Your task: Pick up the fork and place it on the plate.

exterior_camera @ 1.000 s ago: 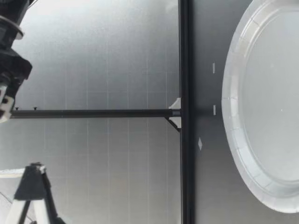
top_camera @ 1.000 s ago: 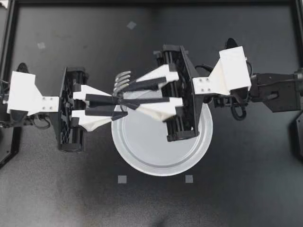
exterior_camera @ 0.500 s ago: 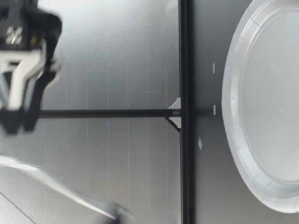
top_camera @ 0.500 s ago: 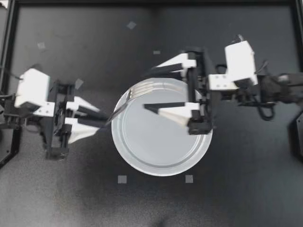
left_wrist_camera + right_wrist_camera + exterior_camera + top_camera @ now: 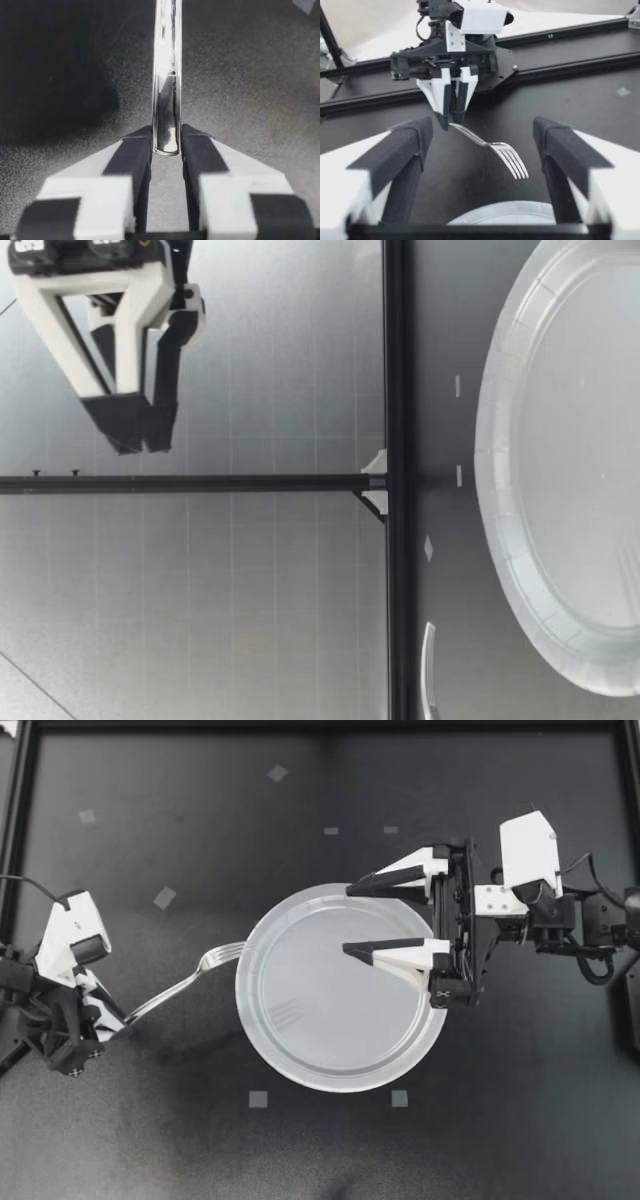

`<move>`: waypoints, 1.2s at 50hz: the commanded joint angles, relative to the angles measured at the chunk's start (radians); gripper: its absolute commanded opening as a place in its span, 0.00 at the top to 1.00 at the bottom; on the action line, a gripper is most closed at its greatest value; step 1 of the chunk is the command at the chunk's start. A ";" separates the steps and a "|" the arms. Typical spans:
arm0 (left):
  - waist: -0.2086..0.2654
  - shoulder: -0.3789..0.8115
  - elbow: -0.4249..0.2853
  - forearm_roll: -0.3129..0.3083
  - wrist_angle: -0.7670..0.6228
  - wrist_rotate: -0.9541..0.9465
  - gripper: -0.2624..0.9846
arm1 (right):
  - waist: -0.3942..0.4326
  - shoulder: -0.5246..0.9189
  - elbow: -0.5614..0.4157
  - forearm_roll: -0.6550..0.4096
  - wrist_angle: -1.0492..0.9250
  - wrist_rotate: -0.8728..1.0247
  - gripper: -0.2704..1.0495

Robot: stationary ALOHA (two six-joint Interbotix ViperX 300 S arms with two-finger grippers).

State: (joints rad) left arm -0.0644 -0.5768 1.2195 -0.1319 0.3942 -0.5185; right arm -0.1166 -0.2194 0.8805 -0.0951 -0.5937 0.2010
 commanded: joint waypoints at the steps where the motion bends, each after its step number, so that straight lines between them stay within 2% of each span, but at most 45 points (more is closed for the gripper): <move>1: -0.003 0.012 -0.021 0.015 -0.008 0.003 0.78 | 0.003 -0.006 -0.009 0.008 -0.008 0.002 0.22; 7: -0.014 0.041 -0.075 0.057 -0.009 0.025 0.78 | 0.003 -0.002 0.000 0.028 -0.008 0.000 0.22; 11: -0.025 0.071 -0.109 0.063 -0.005 0.048 0.78 | 0.003 0.000 0.005 0.034 -0.008 0.000 0.22; 26: -0.057 0.314 -0.187 0.061 0.028 0.117 0.78 | 0.002 -0.006 0.020 0.040 -0.008 0.000 0.22; 60: -0.057 0.385 -0.193 0.060 0.061 0.109 0.78 | 0.003 0.015 0.034 0.040 -0.049 0.029 0.22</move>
State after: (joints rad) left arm -0.1197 -0.1871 1.0385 -0.0721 0.4602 -0.4065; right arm -0.1166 -0.1963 0.9250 -0.0552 -0.6320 0.2286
